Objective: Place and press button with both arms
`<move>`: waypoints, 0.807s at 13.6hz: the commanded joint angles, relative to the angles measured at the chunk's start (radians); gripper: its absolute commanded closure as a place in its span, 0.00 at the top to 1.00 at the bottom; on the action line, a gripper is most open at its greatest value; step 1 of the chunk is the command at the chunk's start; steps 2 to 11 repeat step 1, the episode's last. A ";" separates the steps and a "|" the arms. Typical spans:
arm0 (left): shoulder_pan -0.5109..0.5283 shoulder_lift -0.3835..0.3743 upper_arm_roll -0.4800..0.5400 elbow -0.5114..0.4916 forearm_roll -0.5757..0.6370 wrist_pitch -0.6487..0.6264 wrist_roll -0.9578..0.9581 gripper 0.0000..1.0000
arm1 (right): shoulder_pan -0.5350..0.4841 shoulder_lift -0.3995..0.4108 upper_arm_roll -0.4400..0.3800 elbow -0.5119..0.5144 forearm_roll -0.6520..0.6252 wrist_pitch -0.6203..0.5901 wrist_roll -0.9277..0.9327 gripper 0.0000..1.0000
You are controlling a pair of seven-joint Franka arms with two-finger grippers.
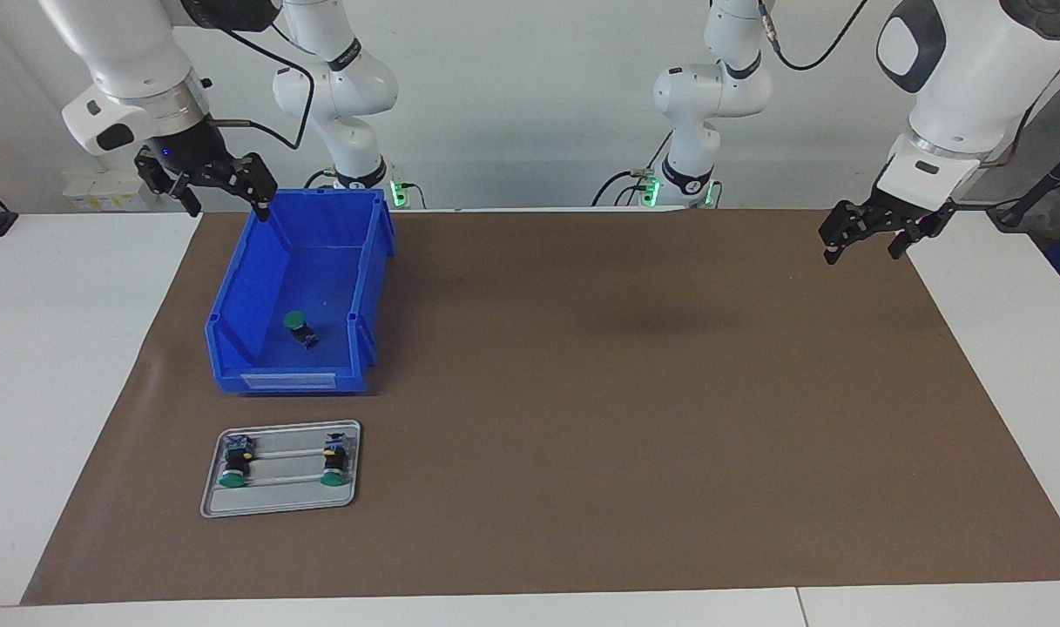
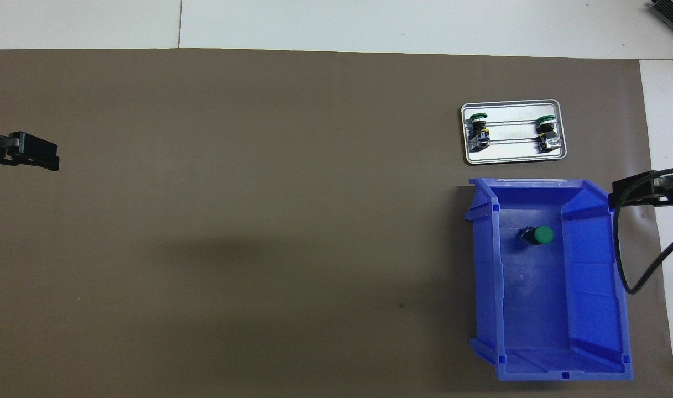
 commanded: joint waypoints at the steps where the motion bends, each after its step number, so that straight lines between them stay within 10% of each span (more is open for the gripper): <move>1: 0.002 -0.028 -0.002 -0.035 0.017 0.016 -0.010 1.00 | -0.013 0.003 0.015 0.015 -0.005 -0.015 -0.004 1.00; 11: 0.002 -0.028 -0.002 -0.035 0.017 0.016 -0.010 1.00 | -0.013 0.003 0.015 0.015 -0.005 -0.015 -0.004 1.00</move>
